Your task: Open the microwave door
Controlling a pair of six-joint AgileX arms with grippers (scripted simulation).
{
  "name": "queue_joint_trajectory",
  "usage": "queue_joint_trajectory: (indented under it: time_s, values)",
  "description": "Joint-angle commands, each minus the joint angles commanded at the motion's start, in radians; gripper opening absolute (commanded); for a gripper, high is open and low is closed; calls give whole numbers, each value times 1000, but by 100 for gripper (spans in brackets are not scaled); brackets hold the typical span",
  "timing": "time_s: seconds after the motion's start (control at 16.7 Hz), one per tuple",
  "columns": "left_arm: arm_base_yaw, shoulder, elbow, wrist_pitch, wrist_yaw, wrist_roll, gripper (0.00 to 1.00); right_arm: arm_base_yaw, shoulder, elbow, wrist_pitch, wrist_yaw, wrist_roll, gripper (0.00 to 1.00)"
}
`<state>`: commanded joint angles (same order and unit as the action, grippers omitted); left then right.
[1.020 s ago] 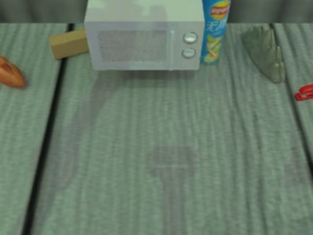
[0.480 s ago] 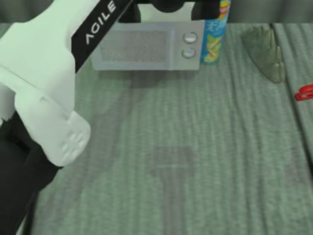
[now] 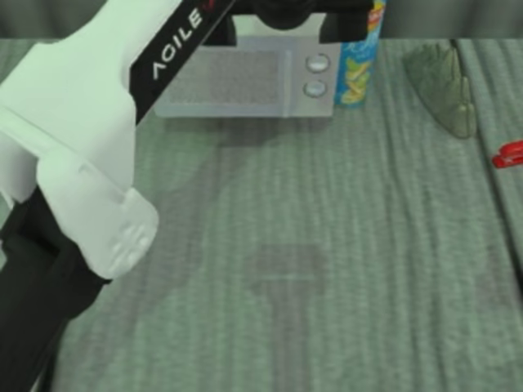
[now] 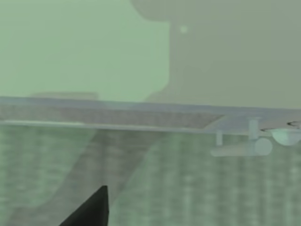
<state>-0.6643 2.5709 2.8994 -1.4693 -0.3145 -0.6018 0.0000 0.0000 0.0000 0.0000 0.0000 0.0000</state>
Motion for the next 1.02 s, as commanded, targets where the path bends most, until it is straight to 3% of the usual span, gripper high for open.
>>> queue_joint_trajectory:
  time_s: [0.42,0.72,1.02]
  values:
    - [40,70,-116,202,19,40,100,0,0,0,0,0,0,100]
    - [43,77,-125,216,20,43,100,0,0,0,0,0,0,100]
    - [43,77,-125,216,20,43,62,0,0,0,0,0,0,100]
